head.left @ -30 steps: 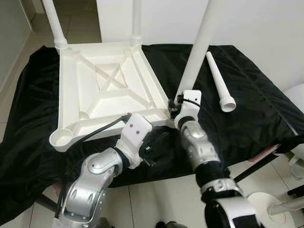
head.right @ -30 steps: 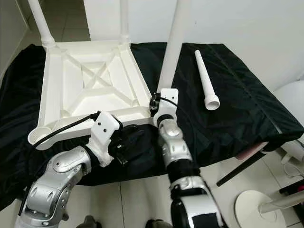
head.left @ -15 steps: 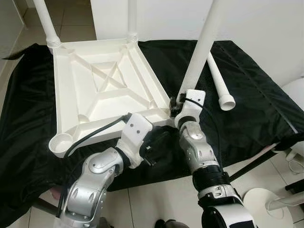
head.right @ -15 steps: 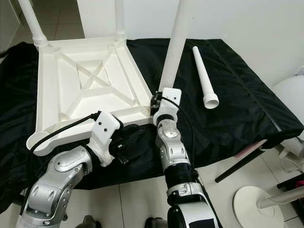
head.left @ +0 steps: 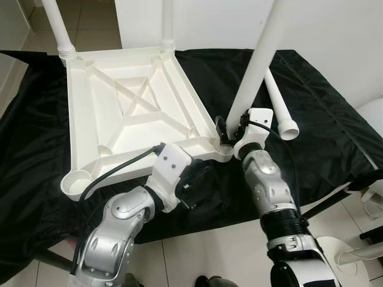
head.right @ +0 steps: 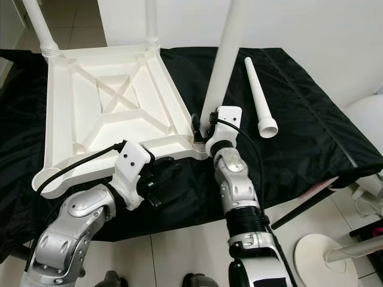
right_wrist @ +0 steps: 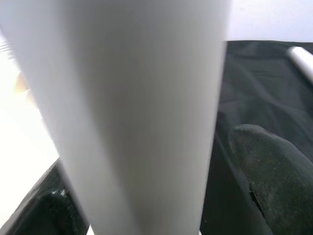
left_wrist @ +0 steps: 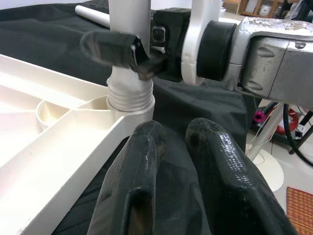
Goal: Building children table
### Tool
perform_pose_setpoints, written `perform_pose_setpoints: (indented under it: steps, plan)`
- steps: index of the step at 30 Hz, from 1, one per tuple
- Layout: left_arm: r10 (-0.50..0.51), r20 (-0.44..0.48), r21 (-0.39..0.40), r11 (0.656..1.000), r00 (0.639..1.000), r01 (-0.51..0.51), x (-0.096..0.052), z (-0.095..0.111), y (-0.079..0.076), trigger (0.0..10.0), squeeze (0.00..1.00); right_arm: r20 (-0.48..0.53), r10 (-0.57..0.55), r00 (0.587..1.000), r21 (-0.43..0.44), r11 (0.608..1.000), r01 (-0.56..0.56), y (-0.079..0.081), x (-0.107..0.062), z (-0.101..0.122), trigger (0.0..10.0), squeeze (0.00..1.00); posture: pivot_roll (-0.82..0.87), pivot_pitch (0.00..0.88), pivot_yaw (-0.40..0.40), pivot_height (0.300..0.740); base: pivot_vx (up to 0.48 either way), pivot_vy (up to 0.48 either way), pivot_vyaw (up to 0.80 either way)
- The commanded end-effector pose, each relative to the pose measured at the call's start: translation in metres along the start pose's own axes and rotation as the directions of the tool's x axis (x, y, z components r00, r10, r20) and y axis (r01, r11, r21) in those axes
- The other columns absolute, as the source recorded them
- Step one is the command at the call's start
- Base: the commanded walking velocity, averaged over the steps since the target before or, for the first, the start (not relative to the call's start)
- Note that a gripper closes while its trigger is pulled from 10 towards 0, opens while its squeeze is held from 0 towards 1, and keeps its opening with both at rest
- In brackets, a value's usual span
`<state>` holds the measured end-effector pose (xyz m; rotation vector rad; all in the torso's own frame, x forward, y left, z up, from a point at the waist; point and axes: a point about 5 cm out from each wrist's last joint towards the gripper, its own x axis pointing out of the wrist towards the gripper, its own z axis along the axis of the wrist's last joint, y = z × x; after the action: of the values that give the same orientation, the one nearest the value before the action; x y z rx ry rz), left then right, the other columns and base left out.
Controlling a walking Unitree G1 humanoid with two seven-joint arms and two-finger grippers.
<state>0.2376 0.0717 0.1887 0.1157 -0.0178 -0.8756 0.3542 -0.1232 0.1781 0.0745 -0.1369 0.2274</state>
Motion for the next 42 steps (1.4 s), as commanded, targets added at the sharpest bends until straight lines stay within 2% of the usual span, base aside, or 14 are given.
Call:
perform_pose_setpoints:
  steps: [1, 2, 6, 8, 9, 11, 18, 22, 23, 28, 29, 38, 39, 42]
  plan:
    - [0.101, -0.010, -0.001, 0.995, 0.995, -0.101, -0.001, -0.002, 0.004, 10.0, 0.00, -0.056, 0.090, 0.994, -0.003, 0.996, -0.090, -0.001, -0.004, -0.012, 10.0, 0.00, 0.01, 0.113, -0.057, 0.740, 0.000, 0.000, 0.00]
    - [0.101, -0.010, -0.001, 0.995, 0.995, -0.101, -0.001, -0.002, 0.004, 10.0, 0.00, -0.056, 0.090, 0.994, -0.003, 0.996, -0.090, -0.001, -0.004, -0.012, 10.0, 0.00, 0.01, 0.113, -0.057, 0.740, 0.000, 0.000, 0.00]
    - [0.097, -0.009, 0.000, 0.995, 0.995, -0.097, 0.000, -0.001, 0.004, 10.0, 0.00, -0.077, 0.231, 0.970, -0.044, 0.971, -0.234, -0.003, -0.004, -0.016, 10.0, 0.00, 0.01, 0.110, -0.055, 0.740, 0.000, 0.000, 0.00]
    - [0.095, -0.007, 0.005, 0.995, 0.995, -0.095, 0.000, -0.001, 0.005, 10.0, 0.00, -0.124, 0.340, 0.932, -0.093, 0.932, -0.352, -0.003, 0.000, -0.020, 10.0, 0.00, 0.01, 0.107, -0.050, 0.740, 0.000, 0.000, 0.00]
    - [0.095, -0.007, 0.005, 0.995, 0.995, -0.095, 0.000, -0.001, 0.005, 10.0, 0.00, -0.124, 0.340, 0.932, -0.093, 0.932, -0.352, -0.003, 0.000, -0.020, 10.0, 0.00, 0.01, 0.107, -0.050, 0.740, 0.000, 0.000, 0.00]
    - [0.095, -0.006, 0.009, 0.995, 0.995, -0.095, 0.001, 0.000, 0.006, 10.0, 0.00, -0.156, 0.393, 0.906, -0.132, 0.901, -0.413, -0.004, 0.005, -0.021, 10.0, 0.00, 0.01, 0.103, -0.049, 0.740, 0.000, 0.000, 0.00]
    - [0.099, -0.004, 0.012, 0.995, 0.995, -0.099, 0.001, 0.001, 0.008, 10.0, 0.00, -0.183, 0.433, 0.883, -0.147, 0.876, -0.460, -0.008, 0.011, -0.020, 10.0, 0.00, 0.02, 0.097, -0.054, 0.740, 0.000, 0.000, 0.00]
    - [0.107, -0.001, 0.019, 0.994, 0.994, -0.107, 0.001, 0.002, 0.008, 10.0, 0.00, -0.214, 0.474, 0.854, -0.164, 0.845, -0.510, -0.011, 0.016, -0.020, 9.8, 0.00, 0.03, 0.096, -0.059, 0.740, 0.000, 0.000, 0.00]
    - [0.108, -0.001, 0.019, 0.994, 0.994, -0.108, 0.001, 0.002, 0.008, 10.0, 0.00, -0.218, 0.480, 0.850, -0.164, 0.840, -0.517, -0.012, 0.016, -0.021, 4.9, 0.00, 0.03, 0.096, -0.059, 0.740, 0.000, 0.000, 0.00]
    - [0.110, -0.001, 0.019, 0.994, 0.994, -0.110, 0.001, 0.002, 0.009, 10.0, 0.00, -0.217, 0.485, 0.847, -0.161, 0.838, -0.521, -0.012, 0.016, -0.021, 4.6, 0.00, 0.03, 0.096, -0.059, 0.740, 0.000, 0.000, 0.00]
    - [0.111, -0.001, 0.020, 0.994, 0.994, -0.111, 0.001, 0.002, 0.009, 10.0, 0.00, -0.222, 0.491, 0.842, -0.158, 0.834, -0.528, -0.012, 0.016, -0.022, 0.0, 0.00, 0.03, 0.094, -0.060, 0.740, 0.000, 0.000, 0.00]
    - [0.101, 0.001, 0.023, 0.995, 0.995, -0.101, 0.002, 0.002, 0.008, 10.0, 0.00, -0.230, 0.490, 0.841, -0.141, 0.838, -0.527, -0.016, 0.011, -0.028, 0.0, 0.00, 0.02, 0.083, -0.049, 0.740, 0.000, 0.000, 0.00]
    - [0.094, 0.001, 0.026, 0.995, 0.996, -0.094, 0.003, 0.002, 0.008, 10.0, 0.00, -0.224, 0.466, 0.856, -0.100, 0.862, -0.496, -0.018, 0.011, -0.030, 10.0, 0.00, 0.02, 0.082, -0.047, 0.740, 0.000, 0.000, 0.00]
    - [0.090, 0.002, 0.028, 0.996, 0.996, -0.090, 0.004, 0.002, 0.008, 10.0, 0.00, -0.220, 0.450, 0.866, -0.070, 0.878, -0.474, -0.019, 0.011, -0.031, 10.0, 0.00, 0.02, 0.080, -0.047, 0.740, 0.000, 0.000, 0.00]
